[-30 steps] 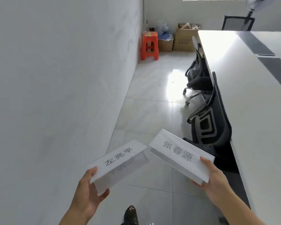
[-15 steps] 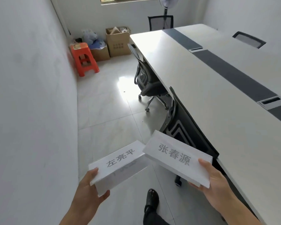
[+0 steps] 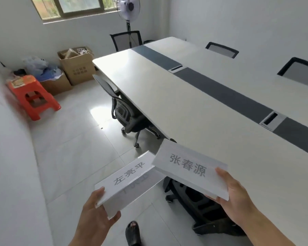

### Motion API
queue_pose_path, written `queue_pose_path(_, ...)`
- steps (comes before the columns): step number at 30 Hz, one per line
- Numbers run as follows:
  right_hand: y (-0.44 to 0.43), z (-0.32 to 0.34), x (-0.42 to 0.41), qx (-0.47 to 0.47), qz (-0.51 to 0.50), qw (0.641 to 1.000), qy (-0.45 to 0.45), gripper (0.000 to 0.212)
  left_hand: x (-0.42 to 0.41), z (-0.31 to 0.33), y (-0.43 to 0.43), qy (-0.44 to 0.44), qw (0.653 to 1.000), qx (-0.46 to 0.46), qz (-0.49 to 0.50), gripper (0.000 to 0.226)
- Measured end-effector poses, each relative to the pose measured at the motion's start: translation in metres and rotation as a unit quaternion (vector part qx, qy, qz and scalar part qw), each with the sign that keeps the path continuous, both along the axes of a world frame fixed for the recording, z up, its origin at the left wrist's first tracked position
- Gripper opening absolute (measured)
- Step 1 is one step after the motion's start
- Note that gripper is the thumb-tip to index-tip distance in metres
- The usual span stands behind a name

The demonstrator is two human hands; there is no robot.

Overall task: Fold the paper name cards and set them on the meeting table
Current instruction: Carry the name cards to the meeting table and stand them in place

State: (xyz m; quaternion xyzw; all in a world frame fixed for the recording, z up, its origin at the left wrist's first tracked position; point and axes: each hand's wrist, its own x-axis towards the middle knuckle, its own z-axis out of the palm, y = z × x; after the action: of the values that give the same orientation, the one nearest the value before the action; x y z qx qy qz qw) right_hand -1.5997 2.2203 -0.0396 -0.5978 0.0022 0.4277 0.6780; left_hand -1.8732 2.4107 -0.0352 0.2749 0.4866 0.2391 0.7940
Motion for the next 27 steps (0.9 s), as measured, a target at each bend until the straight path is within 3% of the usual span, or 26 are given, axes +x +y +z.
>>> queue_pose_path(2, 0.010, -0.005, 0.007, -0.012, -0.048, 0.999, 0.001, 0.020, 0.025, -0.003, 0.039, 0.010, 0.999, -0.002, -0.043, 0.030)
queue_pose_path(5, 0.022, -0.005, 0.018, -0.007, -0.158, 0.987, 0.009, 0.022, 0.066, 0.002, 0.099, 0.007, 0.994, -0.009, -0.106, 0.018)
queue_pose_path(10, 0.030, 0.009, 0.023, -0.040, -0.246, 0.968, -0.031, 0.022, 0.139, 0.006, 0.165, -0.004, 0.976, 0.009, -0.218, 0.010)
queue_pose_path(13, 0.016, 0.003, 0.033, -0.033, -0.318, 0.948, 0.008, 0.015, 0.184, 0.004, 0.180, -0.001, 0.961, 0.002, -0.277, 0.013)
queue_pose_path(14, 0.010, 0.002, 0.038, -0.028, -0.338, 0.940, 0.028, 0.022, 0.198, 0.001, 0.181, 0.003, 0.955, -0.002, -0.296, 0.018)
queue_pose_path(22, -0.023, -0.019, 0.133, -0.027, -0.366, 0.922, 0.121, 0.029, 0.292, -0.009, 0.172, 0.011, 0.924, 0.002, -0.382, 0.024)
queue_pose_path(24, -0.021, -0.032, 0.176, -0.052, -0.363, 0.924, 0.113, 0.024, 0.311, -0.008, 0.173, 0.029, 0.926, 0.006, -0.377, 0.026)
queue_pose_path(27, -0.013, -0.059, 0.245, -0.130, -0.346, 0.929, 0.028, 0.033, 0.342, -0.006, 0.175, 0.058, 0.929, 0.006, -0.366, 0.031)
